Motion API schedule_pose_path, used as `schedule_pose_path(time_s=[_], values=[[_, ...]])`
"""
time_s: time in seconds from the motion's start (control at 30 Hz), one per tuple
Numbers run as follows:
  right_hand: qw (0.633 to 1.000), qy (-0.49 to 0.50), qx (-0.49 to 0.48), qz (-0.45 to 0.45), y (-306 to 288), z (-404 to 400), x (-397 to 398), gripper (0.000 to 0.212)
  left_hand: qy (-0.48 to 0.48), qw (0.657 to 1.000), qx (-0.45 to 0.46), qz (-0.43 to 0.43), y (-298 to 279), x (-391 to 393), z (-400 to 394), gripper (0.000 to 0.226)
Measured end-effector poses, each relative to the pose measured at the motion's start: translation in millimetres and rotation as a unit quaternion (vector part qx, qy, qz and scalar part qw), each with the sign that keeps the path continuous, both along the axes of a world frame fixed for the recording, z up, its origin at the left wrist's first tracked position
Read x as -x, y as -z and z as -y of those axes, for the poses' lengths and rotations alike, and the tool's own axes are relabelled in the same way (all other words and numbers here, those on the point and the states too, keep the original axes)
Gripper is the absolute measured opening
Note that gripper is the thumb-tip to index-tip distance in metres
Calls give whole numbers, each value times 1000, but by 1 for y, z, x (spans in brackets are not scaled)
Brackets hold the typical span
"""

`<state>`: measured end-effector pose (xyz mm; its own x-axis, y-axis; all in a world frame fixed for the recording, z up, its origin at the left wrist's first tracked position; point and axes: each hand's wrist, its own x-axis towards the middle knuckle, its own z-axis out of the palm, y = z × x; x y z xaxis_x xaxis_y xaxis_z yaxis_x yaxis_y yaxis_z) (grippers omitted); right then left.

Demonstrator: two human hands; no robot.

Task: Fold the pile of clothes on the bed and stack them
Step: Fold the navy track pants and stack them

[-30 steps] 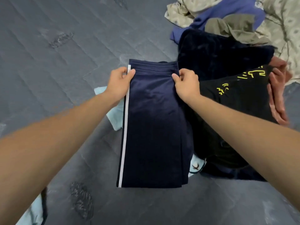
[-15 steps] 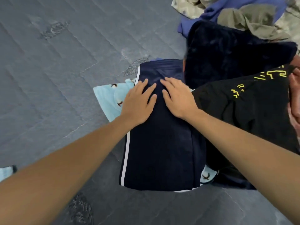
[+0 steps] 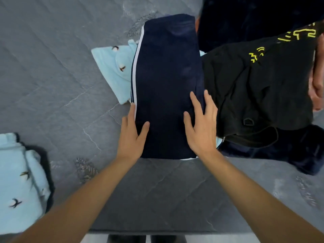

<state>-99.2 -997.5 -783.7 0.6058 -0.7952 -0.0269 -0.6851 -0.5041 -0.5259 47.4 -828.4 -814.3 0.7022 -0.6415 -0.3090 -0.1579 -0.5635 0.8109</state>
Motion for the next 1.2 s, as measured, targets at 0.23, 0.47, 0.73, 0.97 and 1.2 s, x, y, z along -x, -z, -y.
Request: schedule_pose_path(time_s=[0.23,0.47,0.73,0.97,1.2], values=[[997,69,42,-7,6,-56,61,64,-136,976,-9,-171,6,29,-42,19],[940,239,-229,85,7,-90,73,51,-210,944,52,-248,-2,40,-59,16],[931,296,-134,167,-7,-104,71,44,-171,951,95,-240,-12,46,-90,18],[917,326,-166,162,-13,-182,96,48,-140,956,86,-244,-29,61,-157,22],[948,244,-190,77,10,-289,152,32,-151,956,-3,-251,-15,108,-280,21]])
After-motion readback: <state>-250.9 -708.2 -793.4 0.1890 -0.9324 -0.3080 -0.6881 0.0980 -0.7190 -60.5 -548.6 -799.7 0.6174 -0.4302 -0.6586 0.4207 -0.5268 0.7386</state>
